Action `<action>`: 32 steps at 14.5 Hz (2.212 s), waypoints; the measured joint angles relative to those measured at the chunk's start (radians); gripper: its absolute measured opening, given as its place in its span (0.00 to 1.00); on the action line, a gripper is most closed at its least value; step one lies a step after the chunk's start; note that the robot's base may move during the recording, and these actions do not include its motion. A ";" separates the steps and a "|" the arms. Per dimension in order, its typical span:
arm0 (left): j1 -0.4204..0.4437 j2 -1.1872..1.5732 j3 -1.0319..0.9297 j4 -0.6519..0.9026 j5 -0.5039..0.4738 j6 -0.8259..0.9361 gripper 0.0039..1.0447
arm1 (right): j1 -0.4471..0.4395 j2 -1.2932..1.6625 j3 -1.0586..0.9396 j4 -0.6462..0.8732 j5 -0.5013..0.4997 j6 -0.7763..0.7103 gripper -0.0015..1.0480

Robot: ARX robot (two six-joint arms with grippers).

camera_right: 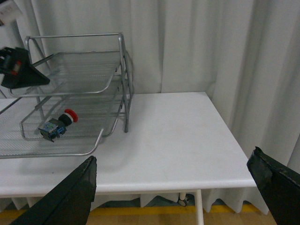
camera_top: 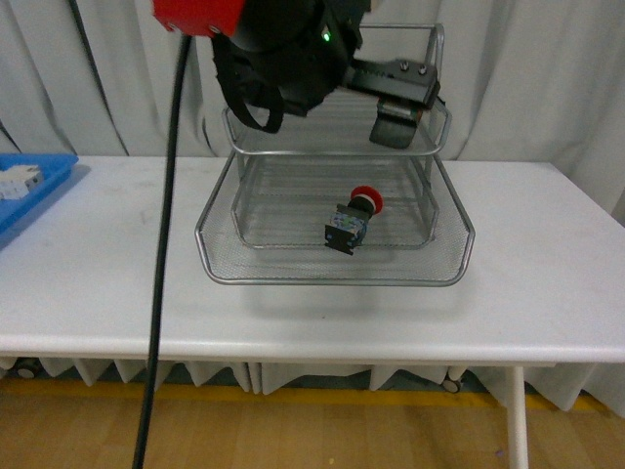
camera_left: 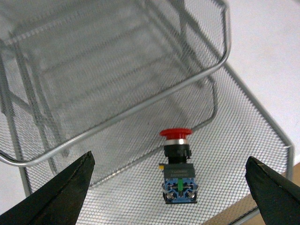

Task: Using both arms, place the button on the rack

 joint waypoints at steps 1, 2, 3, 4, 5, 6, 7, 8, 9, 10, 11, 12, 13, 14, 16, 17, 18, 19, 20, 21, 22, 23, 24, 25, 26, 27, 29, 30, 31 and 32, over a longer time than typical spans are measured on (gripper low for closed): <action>0.000 -0.092 -0.113 0.100 0.028 0.016 0.94 | 0.000 0.000 0.000 0.000 0.000 0.000 0.94; 0.000 -0.171 -0.216 0.182 0.048 0.021 0.94 | 0.000 0.000 0.000 0.000 0.000 0.000 0.94; 0.008 -0.260 -0.326 0.250 0.054 0.021 0.94 | 0.000 0.000 0.000 0.000 0.000 0.000 0.94; 0.021 -0.338 -0.415 0.290 0.045 0.024 0.94 | 0.000 0.000 0.000 0.000 0.000 0.000 0.94; 0.052 -0.428 -0.508 0.318 0.020 0.027 0.94 | 0.000 0.000 0.000 0.000 0.000 0.000 0.94; 0.072 -0.502 -0.650 0.579 -0.144 -0.003 0.85 | 0.000 0.000 0.000 0.000 0.000 0.000 0.94; 0.108 -0.573 -0.790 0.795 -0.278 -0.044 0.73 | 0.000 0.000 0.000 0.000 0.000 0.000 0.94; 0.153 -0.635 -0.920 0.932 -0.299 -0.065 0.61 | 0.000 0.000 0.000 0.000 0.000 0.000 0.94; 0.187 -0.695 -1.038 1.009 -0.269 -0.077 0.47 | 0.000 0.000 0.000 0.000 0.000 0.000 0.94; 0.210 -0.738 -1.107 1.028 -0.237 -0.084 0.36 | 0.000 0.000 0.000 0.000 0.000 0.000 0.94; 0.237 -0.787 -1.174 1.036 -0.206 -0.087 0.24 | 0.000 0.000 0.000 0.000 0.000 0.000 0.94; 0.268 -0.840 -1.238 1.043 -0.180 -0.087 0.10 | 0.000 0.000 0.000 0.000 0.000 0.000 0.94; 0.292 -0.885 -1.281 1.043 -0.155 -0.091 0.02 | 0.000 0.000 0.000 0.000 0.000 0.000 0.94; 0.314 -0.929 -1.323 1.041 -0.135 -0.090 0.01 | 0.000 0.000 0.000 0.000 0.000 0.000 0.94; 0.350 -1.016 -1.391 1.020 -0.095 -0.090 0.01 | 0.000 0.000 0.000 0.000 0.000 0.000 0.94; 0.362 -1.053 -1.414 1.006 -0.080 -0.090 0.01 | 0.000 0.000 0.000 0.000 0.000 0.000 0.94; 0.381 -1.100 -1.440 0.985 -0.066 -0.090 0.01 | 0.000 0.000 0.000 0.000 0.000 0.000 0.94; 0.394 -1.143 -1.463 0.964 -0.054 -0.090 0.01 | 0.000 0.000 0.000 0.000 0.000 0.000 0.94; 0.406 -1.187 -1.481 0.938 -0.041 -0.090 0.01 | 0.000 0.000 0.000 0.000 0.000 0.000 0.94; 0.438 -1.233 -1.498 0.908 0.010 -0.090 0.01 | 0.000 0.000 0.000 0.000 0.000 0.000 0.94; 0.490 -1.278 -1.514 0.876 0.042 -0.090 0.01 | 0.000 0.000 0.000 0.000 0.000 0.000 0.94; 0.499 -1.322 -1.525 0.847 0.037 -0.092 0.01 | 0.000 0.000 0.000 0.000 0.000 0.000 0.94; 0.490 -1.329 -1.558 0.908 0.051 -0.092 0.01 | 0.000 0.000 0.000 0.000 -0.001 0.000 0.94; 0.491 -1.359 -1.574 0.840 0.050 -0.092 0.01 | 0.000 0.000 0.000 0.000 -0.001 0.000 0.94; 0.491 -1.404 -1.574 0.809 0.050 -0.092 0.01 | 0.000 0.000 0.000 0.000 -0.001 0.000 0.94; 0.491 -1.461 -1.575 0.768 0.050 -0.092 0.01 | 0.000 0.000 0.000 0.000 -0.001 0.000 0.94; 0.491 -1.545 -1.575 0.686 0.050 -0.092 0.01 | 0.000 0.000 0.000 0.000 -0.001 0.000 0.94; 0.491 -1.580 -1.575 0.652 0.050 -0.092 0.01 | 0.000 0.000 0.000 0.000 -0.001 0.000 0.94; 0.491 -1.619 -1.575 0.620 0.050 -0.092 0.01 | 0.000 0.000 0.000 0.000 -0.001 0.000 0.94; 0.491 -1.653 -1.575 0.587 0.050 -0.092 0.01 | 0.000 0.000 0.000 0.000 -0.001 0.000 0.94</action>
